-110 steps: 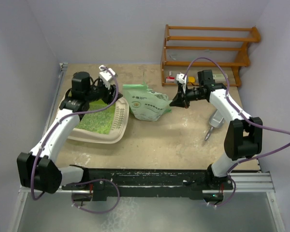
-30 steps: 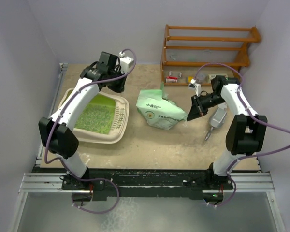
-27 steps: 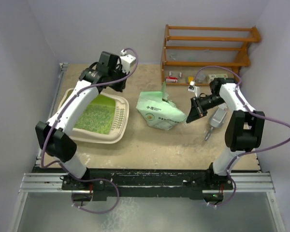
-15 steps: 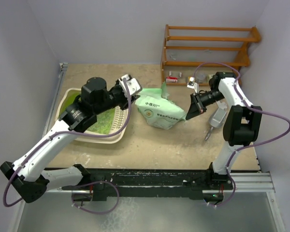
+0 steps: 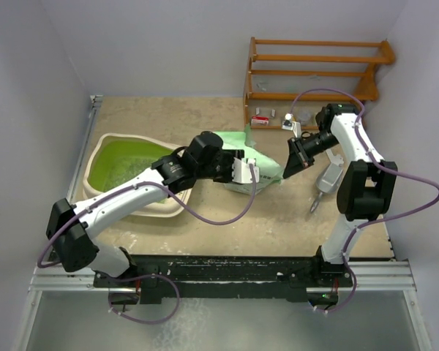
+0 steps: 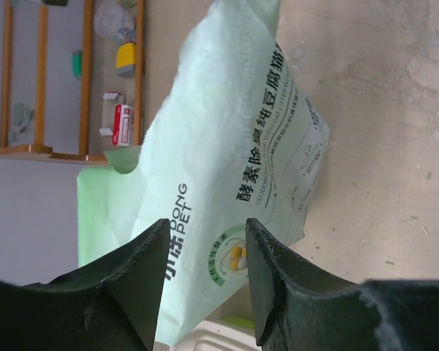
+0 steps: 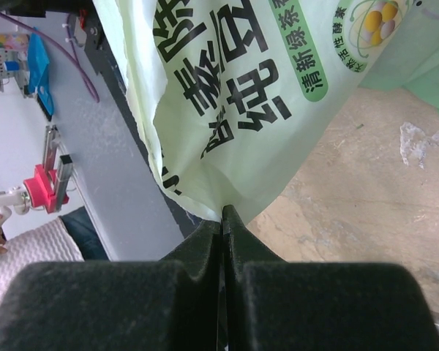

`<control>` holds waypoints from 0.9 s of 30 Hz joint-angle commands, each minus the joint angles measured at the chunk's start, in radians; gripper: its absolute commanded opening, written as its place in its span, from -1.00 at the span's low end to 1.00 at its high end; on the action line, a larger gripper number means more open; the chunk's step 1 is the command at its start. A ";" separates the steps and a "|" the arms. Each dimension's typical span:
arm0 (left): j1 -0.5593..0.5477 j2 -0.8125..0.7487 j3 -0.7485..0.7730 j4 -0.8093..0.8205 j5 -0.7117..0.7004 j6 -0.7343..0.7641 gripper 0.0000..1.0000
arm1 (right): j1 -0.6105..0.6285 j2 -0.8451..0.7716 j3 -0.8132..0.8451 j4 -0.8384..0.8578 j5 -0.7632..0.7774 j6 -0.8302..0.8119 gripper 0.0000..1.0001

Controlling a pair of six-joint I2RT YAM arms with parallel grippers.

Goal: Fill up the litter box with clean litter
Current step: Close the cat litter bag at the center of the board.

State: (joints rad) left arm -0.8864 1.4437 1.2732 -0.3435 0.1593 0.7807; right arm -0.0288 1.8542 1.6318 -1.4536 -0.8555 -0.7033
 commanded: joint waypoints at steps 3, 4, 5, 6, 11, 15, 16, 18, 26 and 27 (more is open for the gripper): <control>0.000 0.062 0.096 -0.052 0.090 0.139 -0.12 | 0.001 -0.029 0.026 -0.118 0.054 0.018 -1.00; 0.000 0.074 0.102 -0.052 0.088 0.151 -0.09 | 0.003 -0.035 0.020 -0.118 0.059 0.014 -1.00; 0.001 0.087 0.110 -0.049 0.085 0.160 -0.08 | 0.004 -0.039 0.014 -0.118 0.064 0.011 -1.00; 0.001 0.100 0.119 -0.048 0.088 0.170 -0.08 | 0.004 -0.045 0.008 -0.118 0.072 0.008 -1.00; 0.016 0.194 0.190 -0.139 0.101 0.228 -0.07 | 0.009 -0.061 -0.009 -0.118 0.088 -0.010 -1.00; 0.039 0.266 0.247 -0.262 0.117 0.269 -0.08 | 0.012 -0.065 -0.011 -0.117 0.095 -0.018 -1.00; 0.045 0.280 0.261 -0.289 0.120 0.275 -0.08 | 0.012 -0.066 -0.012 -0.118 0.098 -0.019 -1.00; 0.057 0.298 0.277 -0.335 0.112 0.294 -0.10 | 0.012 -0.068 -0.010 -0.118 0.105 -0.022 -1.00; 0.083 0.327 0.276 -0.324 -0.006 0.350 -0.94 | 0.015 -0.064 -0.009 -0.118 0.128 -0.051 -1.00; 0.083 0.330 0.288 -0.327 -0.022 0.346 -0.94 | 0.015 -0.065 -0.011 -0.116 0.129 -0.065 -1.00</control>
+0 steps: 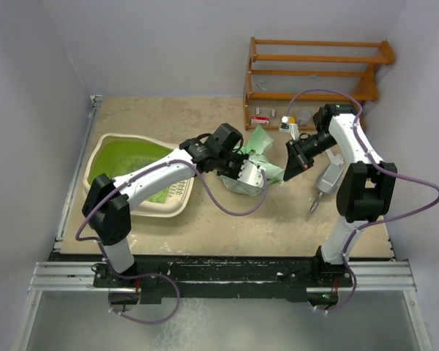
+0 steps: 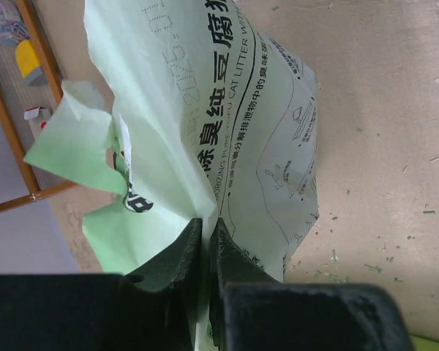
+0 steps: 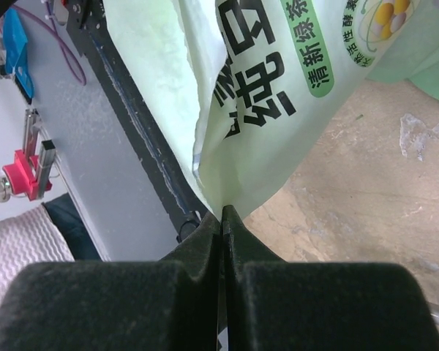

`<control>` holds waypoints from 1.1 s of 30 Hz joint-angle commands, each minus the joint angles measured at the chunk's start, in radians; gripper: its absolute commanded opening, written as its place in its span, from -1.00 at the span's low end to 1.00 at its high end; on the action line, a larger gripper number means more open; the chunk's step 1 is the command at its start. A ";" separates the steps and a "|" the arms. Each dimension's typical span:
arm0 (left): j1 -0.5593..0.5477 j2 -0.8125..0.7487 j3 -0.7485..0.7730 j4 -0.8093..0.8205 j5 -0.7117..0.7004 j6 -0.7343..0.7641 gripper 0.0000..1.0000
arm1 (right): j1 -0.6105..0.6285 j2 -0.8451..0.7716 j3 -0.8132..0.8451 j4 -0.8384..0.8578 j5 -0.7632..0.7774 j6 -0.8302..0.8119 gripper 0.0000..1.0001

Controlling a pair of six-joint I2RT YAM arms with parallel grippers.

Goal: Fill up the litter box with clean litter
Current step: Close the cat litter bag at the center of the board.

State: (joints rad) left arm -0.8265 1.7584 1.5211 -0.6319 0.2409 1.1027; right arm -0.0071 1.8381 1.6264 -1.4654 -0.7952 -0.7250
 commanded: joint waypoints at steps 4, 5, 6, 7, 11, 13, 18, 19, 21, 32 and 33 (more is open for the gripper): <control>0.023 0.023 0.095 -0.055 -0.183 -0.020 -0.94 | -0.013 -0.094 -0.048 -0.067 0.066 -0.165 -0.75; 0.023 0.022 0.112 -0.061 -0.190 -0.036 -0.94 | -0.019 -0.126 -0.073 -0.023 0.060 -0.184 -0.60; 0.023 0.023 0.133 -0.070 -0.195 -0.053 -0.94 | -0.024 -0.168 -0.100 0.039 0.057 -0.178 -0.41; 0.023 0.024 0.159 -0.080 -0.199 -0.074 -0.94 | -0.027 -0.218 -0.133 0.152 0.055 -0.161 -0.37; 0.023 0.023 0.238 -0.104 -0.199 -0.144 -0.94 | -0.027 -0.476 -0.289 0.538 0.071 -0.151 -0.16; 0.024 0.025 0.266 -0.118 -0.179 -0.173 -0.94 | -0.027 -0.623 -0.395 0.738 0.037 -0.158 -0.10; 0.024 0.052 0.290 -0.141 -0.117 -0.231 -0.94 | -0.027 -0.745 -0.549 0.983 -0.080 -0.159 -0.08; 0.024 0.059 0.284 -0.142 -0.110 -0.238 -0.94 | -0.027 -0.753 -0.575 1.027 -0.094 -0.158 -0.07; 0.024 0.071 0.264 -0.133 -0.095 -0.256 -0.94 | -0.022 -0.765 -0.606 1.103 -0.115 -0.128 -0.06; 0.025 0.091 0.178 -0.107 -0.003 -0.265 -0.94 | 0.047 -0.725 -0.581 1.081 -0.094 -0.148 -0.05; 0.024 0.087 0.175 -0.109 -0.001 -0.261 -0.94 | 0.054 -0.725 -0.578 1.066 -0.096 -0.150 -0.04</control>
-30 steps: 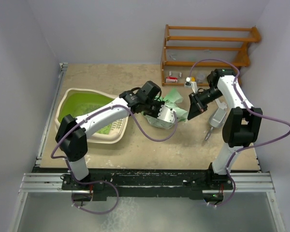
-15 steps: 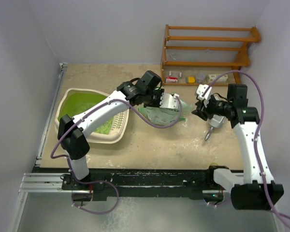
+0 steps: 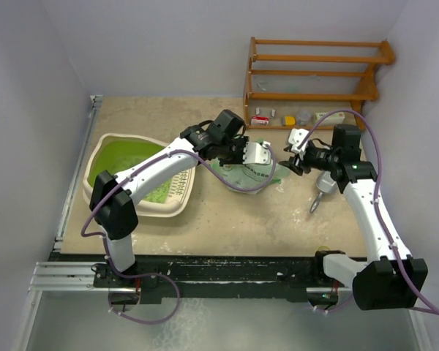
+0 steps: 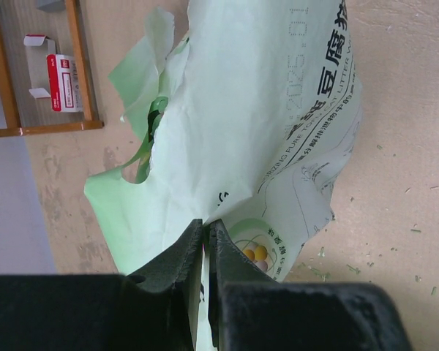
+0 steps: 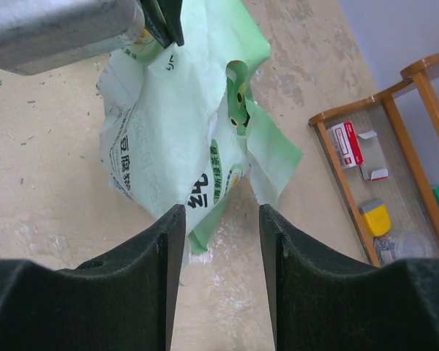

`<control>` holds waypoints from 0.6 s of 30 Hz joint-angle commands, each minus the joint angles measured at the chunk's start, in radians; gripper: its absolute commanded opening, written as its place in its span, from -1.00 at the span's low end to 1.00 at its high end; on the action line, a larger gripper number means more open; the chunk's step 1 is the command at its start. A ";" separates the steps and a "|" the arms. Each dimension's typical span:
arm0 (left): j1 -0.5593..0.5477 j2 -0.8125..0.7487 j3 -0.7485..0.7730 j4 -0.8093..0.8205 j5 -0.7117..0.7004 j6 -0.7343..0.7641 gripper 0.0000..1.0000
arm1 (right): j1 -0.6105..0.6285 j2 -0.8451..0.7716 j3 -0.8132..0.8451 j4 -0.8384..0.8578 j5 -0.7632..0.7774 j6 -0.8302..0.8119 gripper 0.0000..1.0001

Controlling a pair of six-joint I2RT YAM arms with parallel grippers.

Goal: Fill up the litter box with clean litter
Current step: Close the cat litter bag at the center of the board.

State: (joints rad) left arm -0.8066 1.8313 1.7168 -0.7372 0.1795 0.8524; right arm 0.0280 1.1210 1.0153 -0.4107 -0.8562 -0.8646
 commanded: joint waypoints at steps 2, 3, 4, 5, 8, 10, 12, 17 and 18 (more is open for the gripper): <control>0.004 0.001 -0.031 0.001 0.054 -0.003 -0.94 | 0.038 -0.011 0.043 -0.033 -0.031 -0.034 -0.03; 0.004 -0.004 -0.035 0.004 0.050 -0.002 -0.94 | 0.045 -0.016 0.045 -0.044 -0.028 -0.041 -0.03; 0.004 -0.009 -0.036 0.005 0.048 -0.001 -0.94 | 0.050 -0.024 0.044 -0.061 -0.025 -0.055 -0.03; 0.004 -0.010 -0.035 0.002 0.046 0.000 -0.94 | 0.058 -0.034 0.037 -0.071 -0.015 -0.081 -0.03; 0.004 -0.008 -0.030 -0.012 0.046 -0.008 -0.94 | 0.089 -0.090 -0.038 -0.044 0.021 -0.115 -0.02; 0.004 -0.008 -0.036 -0.021 0.050 -0.011 -0.94 | 0.107 -0.135 -0.098 -0.009 0.058 -0.144 -0.02; 0.006 -0.017 -0.053 -0.014 0.054 -0.012 -0.94 | 0.115 -0.182 -0.148 0.015 0.076 -0.177 -0.02; 0.006 -0.024 -0.080 -0.001 0.059 -0.018 -0.94 | 0.157 -0.274 -0.251 0.056 0.133 -0.240 -0.03; 0.006 -0.022 -0.079 -0.001 0.060 -0.019 -0.94 | 0.162 -0.275 -0.264 0.079 0.143 -0.241 -0.03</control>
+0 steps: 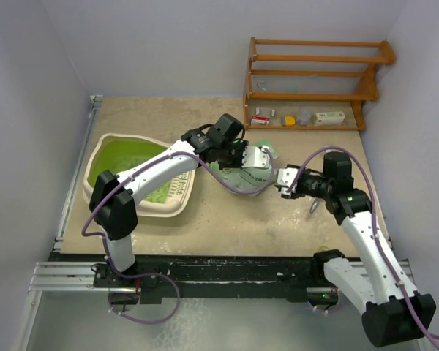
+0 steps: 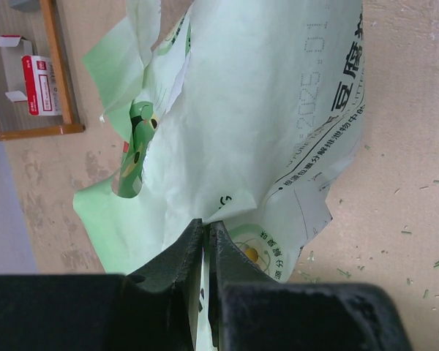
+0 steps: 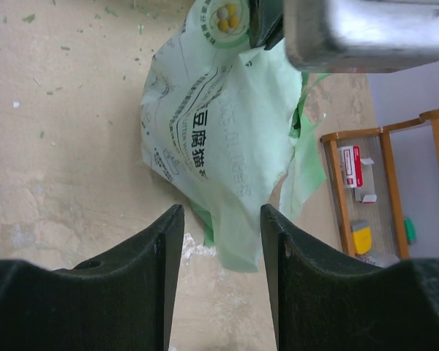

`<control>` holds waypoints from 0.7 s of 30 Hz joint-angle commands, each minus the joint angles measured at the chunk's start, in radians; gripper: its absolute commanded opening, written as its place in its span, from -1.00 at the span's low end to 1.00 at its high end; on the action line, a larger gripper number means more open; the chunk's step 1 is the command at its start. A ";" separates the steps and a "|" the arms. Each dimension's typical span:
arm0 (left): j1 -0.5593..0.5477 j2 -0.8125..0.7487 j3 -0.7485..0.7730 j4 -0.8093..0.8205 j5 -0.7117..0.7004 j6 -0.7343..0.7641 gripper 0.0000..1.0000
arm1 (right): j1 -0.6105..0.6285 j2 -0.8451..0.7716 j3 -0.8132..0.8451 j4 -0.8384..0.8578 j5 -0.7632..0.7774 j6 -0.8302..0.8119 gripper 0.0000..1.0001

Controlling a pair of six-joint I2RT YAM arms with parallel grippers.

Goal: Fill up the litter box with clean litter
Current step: Close the cat litter bag at the center of the board.

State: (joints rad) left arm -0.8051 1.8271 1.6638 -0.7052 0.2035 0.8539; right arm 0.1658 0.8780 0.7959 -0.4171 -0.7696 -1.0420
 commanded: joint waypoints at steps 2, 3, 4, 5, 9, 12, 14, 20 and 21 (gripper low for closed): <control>0.005 -0.014 -0.024 -0.033 0.037 -0.024 -0.94 | 0.031 -0.017 -0.043 0.099 0.064 -0.080 -0.03; 0.004 -0.013 -0.023 -0.035 0.037 -0.024 -0.94 | 0.039 -0.010 -0.036 0.098 0.066 -0.091 -0.02; 0.006 -0.012 -0.020 -0.035 0.036 -0.026 -0.94 | 0.049 -0.004 -0.030 0.097 0.073 -0.107 -0.02; 0.006 -0.011 -0.018 -0.034 0.036 -0.027 -0.94 | 0.059 -0.002 -0.029 0.098 0.080 -0.130 -0.01; 0.016 -0.001 0.002 -0.040 0.050 -0.043 -0.94 | 0.115 0.004 -0.051 0.094 0.131 -0.272 0.04; 0.019 0.009 0.011 -0.045 0.051 -0.047 -0.94 | 0.165 0.026 -0.072 0.104 0.179 -0.364 0.04; 0.018 0.013 0.016 -0.045 0.051 -0.048 -0.94 | 0.200 0.047 -0.072 0.113 0.202 -0.390 0.04; 0.025 0.026 0.050 -0.045 0.060 -0.052 -0.94 | 0.255 0.108 -0.079 0.165 0.262 -0.433 0.05; 0.027 0.030 0.053 -0.043 0.064 -0.054 -0.94 | 0.261 0.117 -0.079 0.172 0.273 -0.440 0.04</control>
State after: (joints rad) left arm -0.7910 1.8381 1.6691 -0.7288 0.2317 0.8215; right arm 0.3935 0.9707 0.7280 -0.3027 -0.5331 -1.4181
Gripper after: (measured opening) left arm 0.031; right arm 0.525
